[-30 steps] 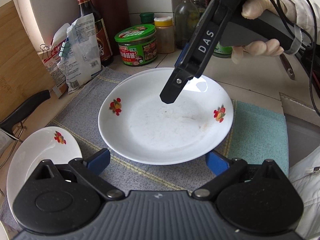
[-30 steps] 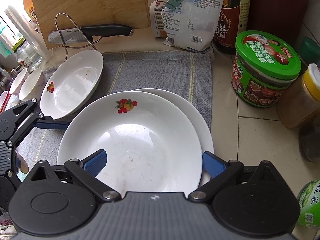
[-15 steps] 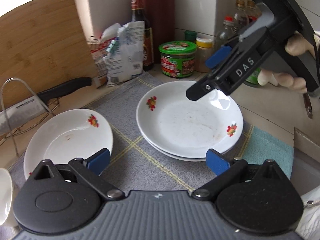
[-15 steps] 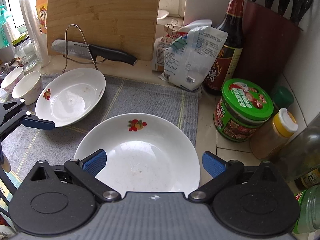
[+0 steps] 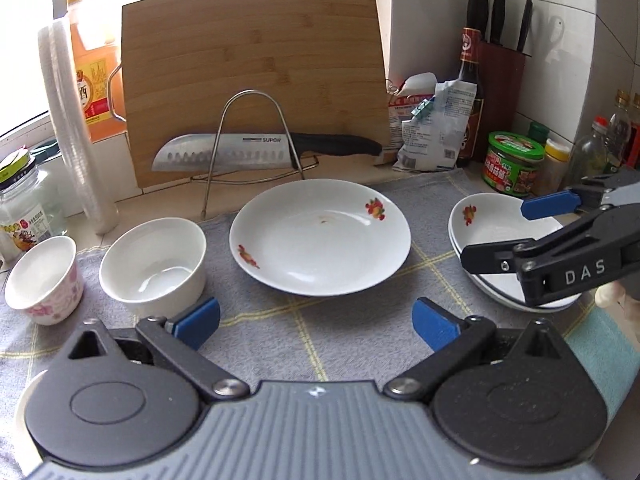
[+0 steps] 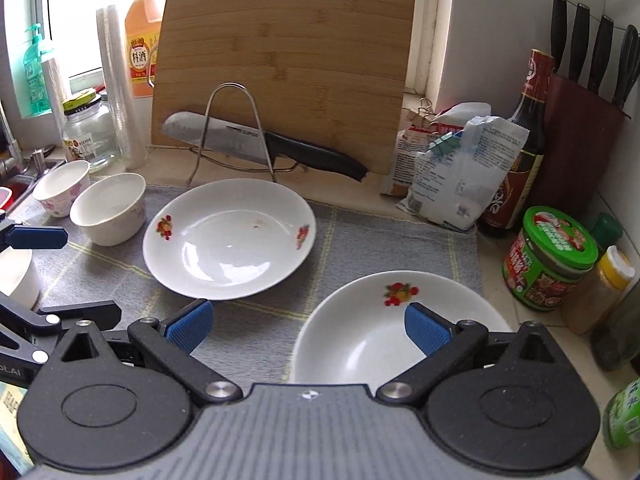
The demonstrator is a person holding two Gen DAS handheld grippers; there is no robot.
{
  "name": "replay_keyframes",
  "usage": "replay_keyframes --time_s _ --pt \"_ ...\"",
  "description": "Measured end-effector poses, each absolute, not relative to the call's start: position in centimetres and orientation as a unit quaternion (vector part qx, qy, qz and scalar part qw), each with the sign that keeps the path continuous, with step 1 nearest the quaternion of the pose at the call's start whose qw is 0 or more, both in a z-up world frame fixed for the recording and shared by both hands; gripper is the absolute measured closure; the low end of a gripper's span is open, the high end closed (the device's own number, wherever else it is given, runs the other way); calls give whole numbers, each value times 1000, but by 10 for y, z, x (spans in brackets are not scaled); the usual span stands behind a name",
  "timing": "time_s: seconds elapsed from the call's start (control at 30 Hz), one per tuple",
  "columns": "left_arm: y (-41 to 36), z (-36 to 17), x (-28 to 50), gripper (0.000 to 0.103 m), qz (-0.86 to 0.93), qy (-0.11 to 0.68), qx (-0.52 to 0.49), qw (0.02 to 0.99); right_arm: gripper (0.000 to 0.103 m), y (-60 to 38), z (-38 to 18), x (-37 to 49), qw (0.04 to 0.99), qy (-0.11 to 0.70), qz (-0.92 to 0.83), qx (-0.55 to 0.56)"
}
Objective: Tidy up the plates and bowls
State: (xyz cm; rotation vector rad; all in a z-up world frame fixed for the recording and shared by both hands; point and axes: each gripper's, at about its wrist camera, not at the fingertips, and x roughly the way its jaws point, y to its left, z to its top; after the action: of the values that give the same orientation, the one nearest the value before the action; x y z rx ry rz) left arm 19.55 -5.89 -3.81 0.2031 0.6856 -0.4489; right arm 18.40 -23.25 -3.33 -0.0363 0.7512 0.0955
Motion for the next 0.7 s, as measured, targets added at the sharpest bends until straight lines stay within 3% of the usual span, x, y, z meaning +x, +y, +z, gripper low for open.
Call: replay_keyframes --time_s 0.27,0.7 --pt "-36 -41 188 1 -188 358 83 911 0 -205 -45 181 921 380 68 -45" --pt "-70 -30 199 1 -126 383 75 912 0 -228 -56 206 918 361 152 -69"
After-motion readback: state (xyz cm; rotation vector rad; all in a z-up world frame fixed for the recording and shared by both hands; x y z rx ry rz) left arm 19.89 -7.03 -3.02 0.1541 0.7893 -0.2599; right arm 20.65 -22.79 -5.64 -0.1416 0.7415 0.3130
